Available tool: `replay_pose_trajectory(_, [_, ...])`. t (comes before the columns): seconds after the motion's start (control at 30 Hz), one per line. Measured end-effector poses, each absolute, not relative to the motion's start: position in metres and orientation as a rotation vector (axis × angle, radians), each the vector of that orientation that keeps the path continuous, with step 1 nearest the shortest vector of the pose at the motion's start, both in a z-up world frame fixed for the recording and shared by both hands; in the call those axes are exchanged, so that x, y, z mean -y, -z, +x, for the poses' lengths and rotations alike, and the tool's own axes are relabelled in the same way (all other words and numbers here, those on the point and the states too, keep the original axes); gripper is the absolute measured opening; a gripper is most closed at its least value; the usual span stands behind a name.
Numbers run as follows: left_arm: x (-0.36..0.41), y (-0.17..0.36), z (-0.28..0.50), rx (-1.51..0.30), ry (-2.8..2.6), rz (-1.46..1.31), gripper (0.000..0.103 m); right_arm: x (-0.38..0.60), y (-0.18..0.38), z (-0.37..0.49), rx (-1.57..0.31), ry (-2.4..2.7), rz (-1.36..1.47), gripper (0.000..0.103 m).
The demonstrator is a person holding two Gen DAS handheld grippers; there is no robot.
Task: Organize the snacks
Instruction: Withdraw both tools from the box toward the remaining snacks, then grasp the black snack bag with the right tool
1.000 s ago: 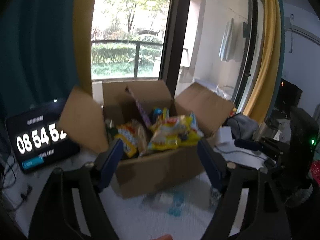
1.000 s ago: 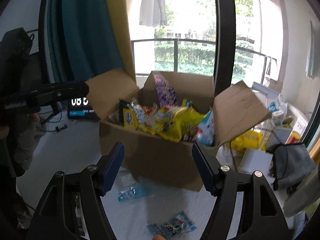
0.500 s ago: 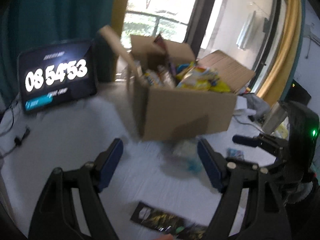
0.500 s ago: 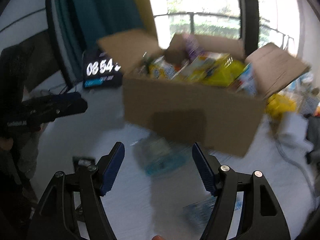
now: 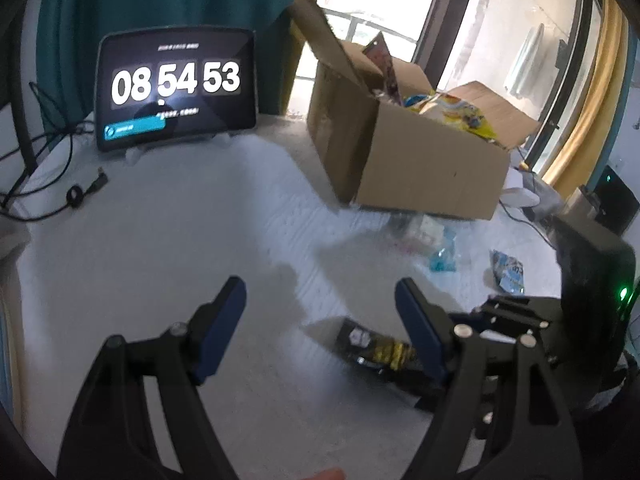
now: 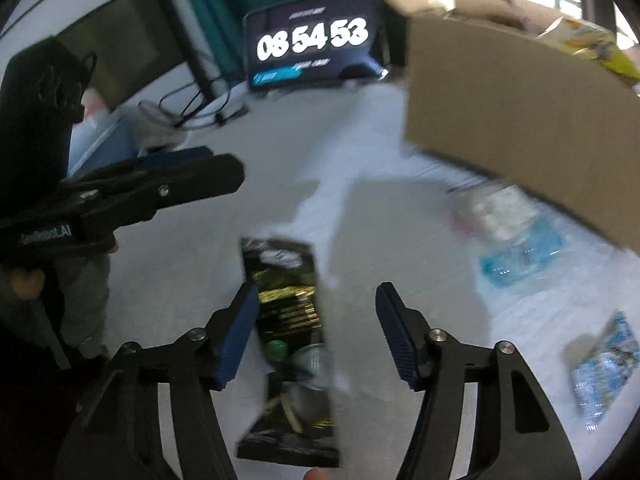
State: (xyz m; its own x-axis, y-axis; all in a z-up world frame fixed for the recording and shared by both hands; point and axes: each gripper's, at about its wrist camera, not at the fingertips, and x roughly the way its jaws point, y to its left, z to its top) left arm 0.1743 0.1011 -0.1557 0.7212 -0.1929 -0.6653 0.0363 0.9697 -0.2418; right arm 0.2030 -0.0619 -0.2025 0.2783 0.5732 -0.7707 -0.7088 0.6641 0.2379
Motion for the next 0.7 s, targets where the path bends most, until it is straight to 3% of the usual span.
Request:
replay_pose_trajectory(0.17, [-0.110, 0.165, 0.172, -0.777, 0.107, -0.247, 0.078, 0.044, 0.218, 0.192, -0.969, -0.875, -0.233, 0.050])
replay_pose_trajectory(0.33, [-0.104, 0.162, 0.176, -0.777, 0.109, -0.238, 0.079, 0.048, 0.216, 0.185, -0.933, -0.867, -0.282, 0.031])
replay_pose_trajectory(0.7, [-0.054, 0.154, 0.202, -0.798, 0.176, -0.164, 0.079, 0.151, 0.170, 0.207, -0.802, -0.707, -0.150, 0.029])
